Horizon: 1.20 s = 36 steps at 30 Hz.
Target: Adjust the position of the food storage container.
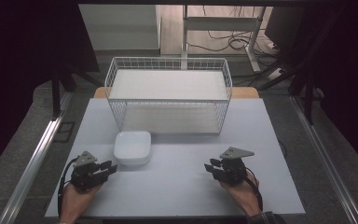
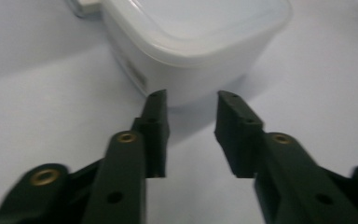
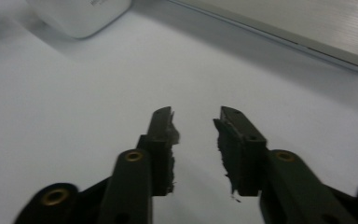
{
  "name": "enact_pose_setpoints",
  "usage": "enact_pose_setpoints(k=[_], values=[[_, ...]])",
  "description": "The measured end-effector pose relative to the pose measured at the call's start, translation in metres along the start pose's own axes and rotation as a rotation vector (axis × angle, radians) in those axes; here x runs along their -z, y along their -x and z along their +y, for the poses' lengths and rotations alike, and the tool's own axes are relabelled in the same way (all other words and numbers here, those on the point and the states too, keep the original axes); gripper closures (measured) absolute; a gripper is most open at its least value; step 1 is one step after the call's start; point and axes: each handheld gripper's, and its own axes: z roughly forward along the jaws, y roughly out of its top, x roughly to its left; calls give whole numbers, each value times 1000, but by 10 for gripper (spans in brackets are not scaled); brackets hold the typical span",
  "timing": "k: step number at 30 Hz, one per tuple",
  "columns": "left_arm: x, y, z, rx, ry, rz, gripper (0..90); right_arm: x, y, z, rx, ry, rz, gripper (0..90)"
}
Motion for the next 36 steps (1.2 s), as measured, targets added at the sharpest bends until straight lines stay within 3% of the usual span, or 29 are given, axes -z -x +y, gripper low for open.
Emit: enact_pose_setpoints(k=[7,14,18,23,29,32,36], values=[[-5,-19,9,23,-3,57,897,-17,-2,10,25,-19,10,871],[-30,-36,27,16,-23,82,899,-29,-4,26,40,-12,33,890],[-48,-44,37,6,-30,76,900,-43,-6,36,82,-39,45,892],[-54,-41,40,5,-32,55,900,-50,-9,42,90,-46,46,892],[-59,-29,45,0,-21,4,899,-59,-8,48,49,-48,62,892],[-68,-15,49,-21,-29,-38,899,-63,-4,50,27,-36,78,892],[-75,-1,53,-49,-38,-61,899,-70,-5,52,36,-39,73,892]])
